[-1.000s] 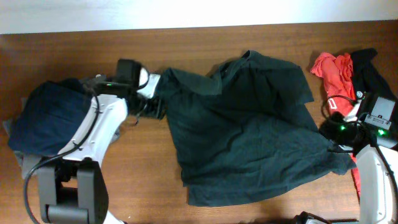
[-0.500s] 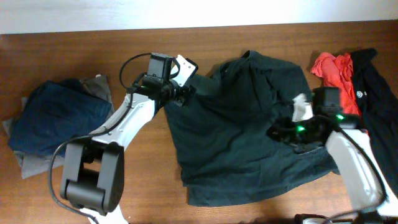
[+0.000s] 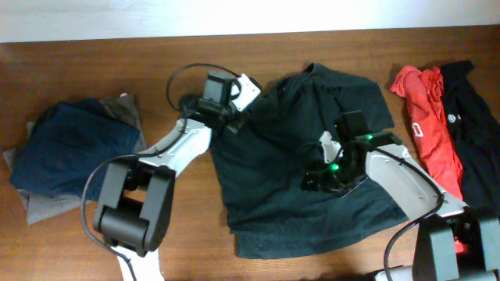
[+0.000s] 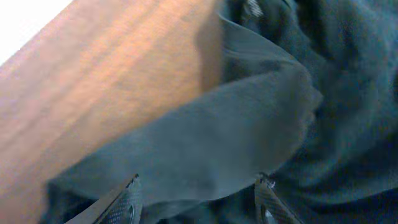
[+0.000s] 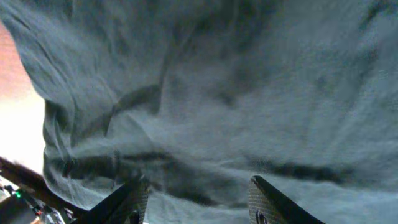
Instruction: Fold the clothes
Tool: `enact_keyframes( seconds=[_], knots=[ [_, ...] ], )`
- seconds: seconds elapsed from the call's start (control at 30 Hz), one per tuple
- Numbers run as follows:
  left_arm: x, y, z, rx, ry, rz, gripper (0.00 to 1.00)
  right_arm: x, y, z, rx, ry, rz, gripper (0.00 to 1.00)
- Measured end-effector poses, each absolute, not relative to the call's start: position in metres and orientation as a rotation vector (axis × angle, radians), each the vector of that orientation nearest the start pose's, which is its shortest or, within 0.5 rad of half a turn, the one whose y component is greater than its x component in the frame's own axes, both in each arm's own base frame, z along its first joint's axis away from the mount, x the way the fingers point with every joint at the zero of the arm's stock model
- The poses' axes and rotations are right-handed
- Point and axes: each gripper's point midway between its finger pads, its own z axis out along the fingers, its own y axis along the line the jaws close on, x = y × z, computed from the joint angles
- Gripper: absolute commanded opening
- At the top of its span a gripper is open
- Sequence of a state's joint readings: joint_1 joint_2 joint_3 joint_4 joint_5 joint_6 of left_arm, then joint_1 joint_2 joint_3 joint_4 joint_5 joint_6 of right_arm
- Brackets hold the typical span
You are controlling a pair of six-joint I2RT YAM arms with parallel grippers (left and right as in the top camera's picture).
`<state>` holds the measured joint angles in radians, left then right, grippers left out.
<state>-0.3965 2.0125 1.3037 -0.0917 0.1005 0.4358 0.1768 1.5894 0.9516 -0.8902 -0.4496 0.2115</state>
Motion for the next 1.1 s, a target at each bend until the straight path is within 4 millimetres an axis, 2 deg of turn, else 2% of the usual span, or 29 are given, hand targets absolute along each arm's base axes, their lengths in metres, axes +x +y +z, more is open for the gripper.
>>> enact_keyframes(
  seconds=[0.07, 0.1, 0.17, 0.2, 0.23, 0.3, 0.4, 0.47, 0.6, 0.67, 0.73, 0.8, 0.83, 0.97, 1.1],
  knots=[
    [0.477, -0.227, 0.054, 1.029, 2.149, -0.103, 0.54, 0.244, 0.119, 0.049, 0.109, 3.144, 0.666, 0.57],
    [0.476, -0.229, 0.050, 1.044, 2.147, -0.103, 0.45, 0.243, 0.117, 0.048, 0.147, 3.156, 0.639, 0.57],
    [0.477, -0.230, 0.047, 1.044, 2.149, -0.100, 0.16, 0.245, 0.112, 0.046, 0.197, 3.160, 0.590, 0.60],
    [0.478, -0.230, 0.046, 1.046, 2.143, -0.093, 0.08, 0.245, 0.109, 0.045, 0.218, 3.162, 0.559, 0.60],
    [0.480, -0.230, 0.046, 1.046, 2.138, -0.090, 0.04, 0.246, 0.106, 0.044, 0.231, 3.163, 0.535, 0.60],
    [0.482, -0.230, 0.048, 1.043, 2.127, -0.084, 0.05, 0.245, 0.103, 0.043, 0.260, 3.167, 0.499, 0.60],
    [0.484, -0.230, 0.050, 1.042, 2.117, -0.078, 0.14, 0.243, 0.100, 0.042, 0.301, 3.180, 0.470, 0.60],
    [0.484, -0.230, 0.050, 1.046, 2.114, -0.075, 0.30, 0.241, 0.099, 0.042, 0.316, 3.185, 0.463, 0.62],
    [0.484, -0.229, 0.048, 1.042, 2.121, -0.072, 0.31, 0.242, 0.098, 0.041, 0.319, 3.185, 0.453, 0.62],
    [0.483, -0.229, 0.042, 1.046, 2.131, -0.072, 0.30, 0.242, 0.098, 0.041, 0.317, 3.185, 0.453, 0.59],
    [0.482, -0.228, 0.034, 1.051, 2.146, -0.074, 0.22, 0.242, 0.098, 0.041, 0.292, 3.183, 0.454, 0.52],
    [0.482, -0.228, 0.025, 1.054, 2.160, -0.073, 0.05, 0.242, 0.098, 0.041, 0.260, 3.182, 0.454, 0.43],
    [0.482, -0.228, 0.022, 1.057, 2.161, -0.071, 0.00, 0.242, 0.098, 0.041, 0.255, 3.184, 0.453, 0.41],
    [0.490, -0.226, 0.024, 1.022, 2.142, -0.041, 0.00, 0.242, 0.097, 0.039, 0.238, 3.182, 0.450, 0.40],
    [0.505, -0.219, 0.034, 0.954, 2.110, 0.019, 0.00, 0.229, 0.095, 0.027, 0.290, 3.214, 0.439, 0.40]
  ],
)
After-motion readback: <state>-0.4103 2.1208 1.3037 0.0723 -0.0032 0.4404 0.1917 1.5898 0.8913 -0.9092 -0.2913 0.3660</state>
